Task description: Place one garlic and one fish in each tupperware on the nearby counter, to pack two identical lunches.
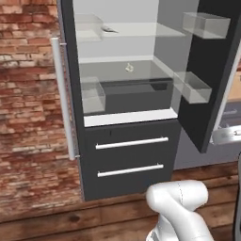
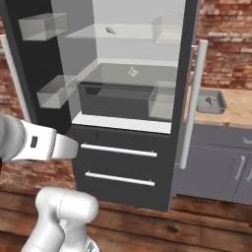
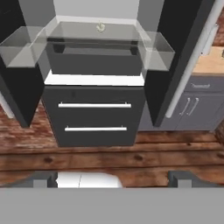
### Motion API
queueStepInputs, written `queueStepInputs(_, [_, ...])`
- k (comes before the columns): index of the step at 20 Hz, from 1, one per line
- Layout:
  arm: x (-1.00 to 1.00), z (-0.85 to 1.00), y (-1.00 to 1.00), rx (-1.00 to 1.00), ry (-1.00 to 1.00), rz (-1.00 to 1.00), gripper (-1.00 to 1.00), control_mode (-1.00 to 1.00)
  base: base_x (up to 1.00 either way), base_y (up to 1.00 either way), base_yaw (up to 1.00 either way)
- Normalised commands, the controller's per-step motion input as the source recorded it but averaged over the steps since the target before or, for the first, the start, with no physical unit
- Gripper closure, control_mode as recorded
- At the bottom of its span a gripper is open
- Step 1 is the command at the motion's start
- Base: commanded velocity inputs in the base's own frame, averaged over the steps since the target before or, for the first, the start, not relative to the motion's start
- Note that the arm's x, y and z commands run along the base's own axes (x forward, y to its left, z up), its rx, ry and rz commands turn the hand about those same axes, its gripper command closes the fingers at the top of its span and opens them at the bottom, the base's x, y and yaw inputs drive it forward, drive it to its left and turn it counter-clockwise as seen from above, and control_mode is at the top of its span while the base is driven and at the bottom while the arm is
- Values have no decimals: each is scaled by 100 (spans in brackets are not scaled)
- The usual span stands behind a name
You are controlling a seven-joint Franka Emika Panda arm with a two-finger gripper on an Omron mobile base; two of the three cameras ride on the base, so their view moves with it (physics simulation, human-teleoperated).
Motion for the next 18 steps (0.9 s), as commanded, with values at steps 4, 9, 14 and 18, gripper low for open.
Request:
queueStepInputs(4, [0, 0, 0, 0, 0, 0, -100, 100, 78, -13, 5])
queueStepInputs(9, [0, 0, 0, 0, 0, 0, -100, 100, 89, 9, 2])
queueStepInputs(14, [0, 0, 0, 0, 0, 0, -100, 100, 90, 2, 0])
queueStepInputs(18, [0, 0, 0, 0, 0, 0, -100, 100, 90, 0, 0])
